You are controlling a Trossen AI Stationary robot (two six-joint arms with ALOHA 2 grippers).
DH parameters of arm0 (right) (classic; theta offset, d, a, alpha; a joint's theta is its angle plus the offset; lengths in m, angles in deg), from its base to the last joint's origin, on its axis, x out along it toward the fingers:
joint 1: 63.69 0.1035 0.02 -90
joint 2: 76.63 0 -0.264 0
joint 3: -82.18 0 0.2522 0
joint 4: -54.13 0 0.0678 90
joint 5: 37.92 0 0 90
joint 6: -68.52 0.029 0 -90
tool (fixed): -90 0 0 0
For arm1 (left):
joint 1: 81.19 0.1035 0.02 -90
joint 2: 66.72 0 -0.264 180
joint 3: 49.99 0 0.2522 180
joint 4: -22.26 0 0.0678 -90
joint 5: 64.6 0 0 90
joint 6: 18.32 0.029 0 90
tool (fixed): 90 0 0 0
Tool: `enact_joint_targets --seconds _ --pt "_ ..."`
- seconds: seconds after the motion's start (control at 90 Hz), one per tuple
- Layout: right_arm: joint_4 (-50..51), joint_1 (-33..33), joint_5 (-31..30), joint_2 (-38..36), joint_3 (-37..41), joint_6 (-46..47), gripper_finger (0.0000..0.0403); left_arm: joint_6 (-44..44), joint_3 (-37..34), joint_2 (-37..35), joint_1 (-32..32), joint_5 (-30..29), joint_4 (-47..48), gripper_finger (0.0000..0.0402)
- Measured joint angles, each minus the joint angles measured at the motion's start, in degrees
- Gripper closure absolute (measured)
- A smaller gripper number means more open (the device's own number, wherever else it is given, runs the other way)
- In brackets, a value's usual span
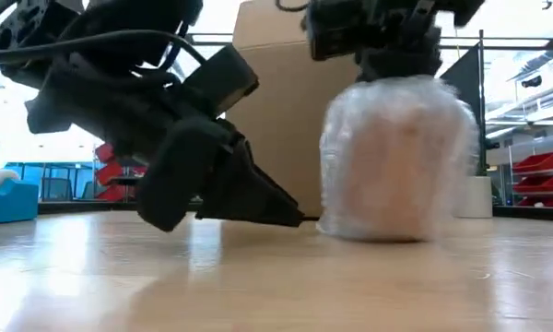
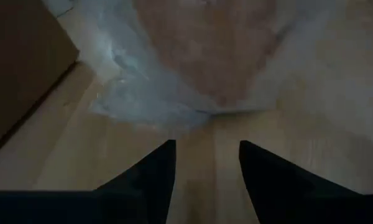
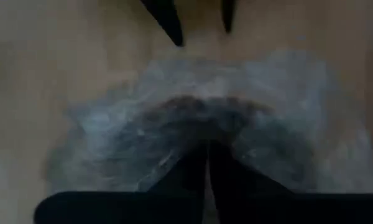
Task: Wrap mug
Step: Wrap the orange mug using the transparent bubble wrap
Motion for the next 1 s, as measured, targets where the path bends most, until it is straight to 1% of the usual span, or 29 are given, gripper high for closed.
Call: enact_joint_targets --seconds 0.211,0.289,0.378,0.5,0.767,0.9,1.0 --pt "3.22 -0.87 -0.31 -6.63 -0.11 5.41 0.0403 -0.29 -0.01 0.00 0.02 0.04 0.21 0.0240" --pt "3.19 -1.02 -2.89 -8.70 -0.20 5.92 0.0403 -0.30 -0.01 0.00 0.02 0.06 0.23 0.0240" --pt "3.53 -1.04 -6.03 -9.17 -0.33 5.93 0.0403 -0.30 -0.01 0.00 0.02 0.08 -0.06 0.0240" --pt "3.03 -1.28 -5.88 -5.55 0.65 5.85 0.0403 -0.29 -0.01 -0.13 0.02 0.25 -0.10 0.0240" --pt "-0.86 0.08 -1.69 9.15 0.87 1.75 0.0402 -0.08 -0.01 -0.79 -0.09 0.50 0.18 0.0240" --pt "-0.74 0.02 0.12 10.37 0.66 1.14 0.0402 -0.28 0.01 -0.79 -0.09 0.83 2.29 0.0240" --pt "1.70 -0.14 0.12 7.97 0.25 1.58 0.0402 -1.17 -0.01 -0.79 -0.11 0.83 3.11 0.0240"
